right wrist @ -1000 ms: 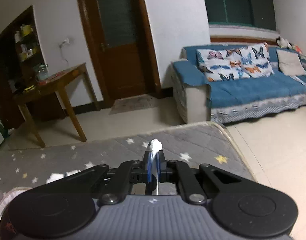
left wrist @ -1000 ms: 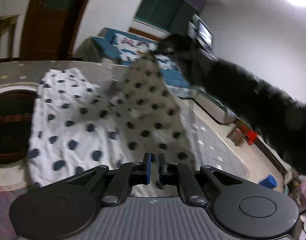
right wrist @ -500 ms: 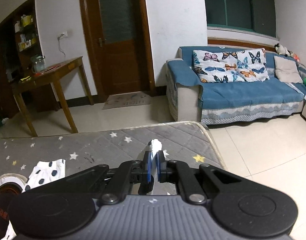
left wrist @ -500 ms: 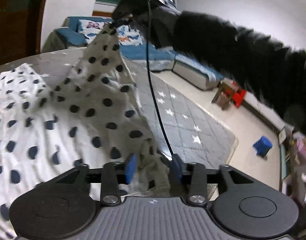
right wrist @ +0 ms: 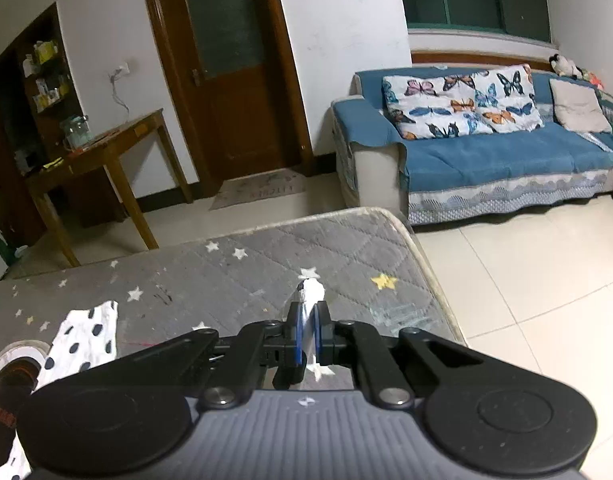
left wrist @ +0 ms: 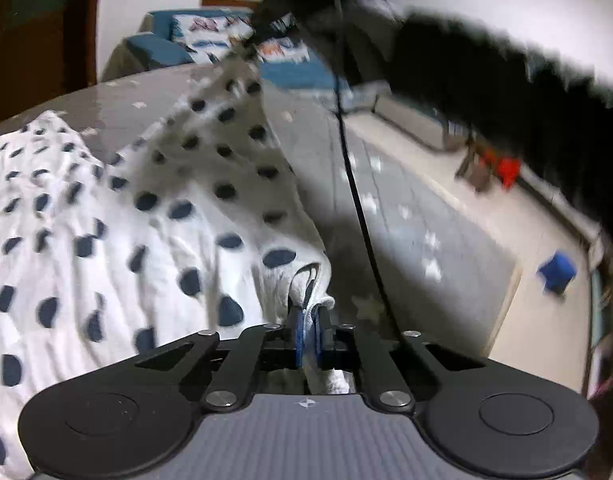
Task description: Fold clothes
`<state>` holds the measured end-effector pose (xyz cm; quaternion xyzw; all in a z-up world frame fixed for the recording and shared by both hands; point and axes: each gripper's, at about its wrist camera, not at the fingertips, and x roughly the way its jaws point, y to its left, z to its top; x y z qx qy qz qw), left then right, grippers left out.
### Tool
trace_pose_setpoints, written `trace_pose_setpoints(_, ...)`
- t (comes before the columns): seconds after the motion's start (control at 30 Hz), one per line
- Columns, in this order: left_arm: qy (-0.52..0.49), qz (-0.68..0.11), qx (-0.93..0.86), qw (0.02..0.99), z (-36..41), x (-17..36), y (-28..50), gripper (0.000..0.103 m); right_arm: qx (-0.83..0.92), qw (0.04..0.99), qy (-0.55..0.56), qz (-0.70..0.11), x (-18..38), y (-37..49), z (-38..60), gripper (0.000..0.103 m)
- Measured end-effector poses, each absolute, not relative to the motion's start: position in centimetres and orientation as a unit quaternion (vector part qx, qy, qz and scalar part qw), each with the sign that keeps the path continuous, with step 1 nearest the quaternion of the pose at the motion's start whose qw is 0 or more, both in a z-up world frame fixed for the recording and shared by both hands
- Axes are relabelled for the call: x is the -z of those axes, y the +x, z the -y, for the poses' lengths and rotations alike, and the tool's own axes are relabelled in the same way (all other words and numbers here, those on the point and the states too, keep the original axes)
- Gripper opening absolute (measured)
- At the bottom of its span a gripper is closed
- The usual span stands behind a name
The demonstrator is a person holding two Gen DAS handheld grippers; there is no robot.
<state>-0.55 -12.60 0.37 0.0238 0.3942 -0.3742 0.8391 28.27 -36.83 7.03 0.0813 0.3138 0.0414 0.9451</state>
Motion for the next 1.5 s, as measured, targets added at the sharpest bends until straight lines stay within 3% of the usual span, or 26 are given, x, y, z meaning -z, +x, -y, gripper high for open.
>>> trace_pose_setpoints(0.2, -0.066, -0.355, 0.358, 0.861, 5.8, -4.1, -0.3, 0.006, -0.054, 0.949, 0.08, -0.3, -8.9, 28.8, 34.8, 0.005)
trace_pose_setpoints(0.47, -0.169, -0.346, 0.304, 0.871, -3.2, -4.1, -0.5, 0.006, -0.105, 0.948, 0.051, -0.297, -10.4, 32.2, 24.9, 0.005)
trace_pose_setpoints(0.83, -0.24, -0.382, 0.223, 0.864, -10.8, -0.3, -1.0, 0.006, -0.174, 0.918, 0.007, -0.355, -3.9, 37.3, 7.6, 0.005)
trace_pose_setpoints(0.97, -0.232, -0.393, 0.193, 0.868, -11.7, 0.6, -1.2, 0.007, -0.205, 0.907, 0.019, -0.367, -1.9, 37.5, 5.4, 0.009)
trace_pose_setpoints(1.13, -0.191, -0.393, 0.165, 0.884, -11.6, 0.7, -1.4, 0.024, -0.218, 0.904, 0.01, -0.368, -3.5, 36.4, 6.9, 0.014)
trace_pose_setpoints(1.17, -0.186, -0.391, 0.162, 0.887, -11.7, 0.7, -1.5, 0.027, -0.219, 0.904, -0.002, -0.366, -4.1, 36.0, 7.5, 0.019)
trace_pose_setpoints(1.23, -0.177, -0.384, 0.152, 0.893, -11.7, 0.4, -1.5, 0.05, -0.223, 0.903, -0.032, -0.366, -5.4, 34.8, 8.7, 0.031)
trace_pose_setpoints(1.27, -0.171, -0.38, 0.148, 0.897, -11.7, 0.1, -1.7, 0.052, -0.223, 0.902, -0.05, -0.366, -5.9, 34.1, 9.4, 0.034)
trace_pose_setpoints(1.5, -0.151, -0.344, 0.146, 0.915, -10.5, -2.2, -1.0, 0.071, -0.23, 0.887, -0.112, -0.384, -6.9, 29.2, 14.3, 0.035)
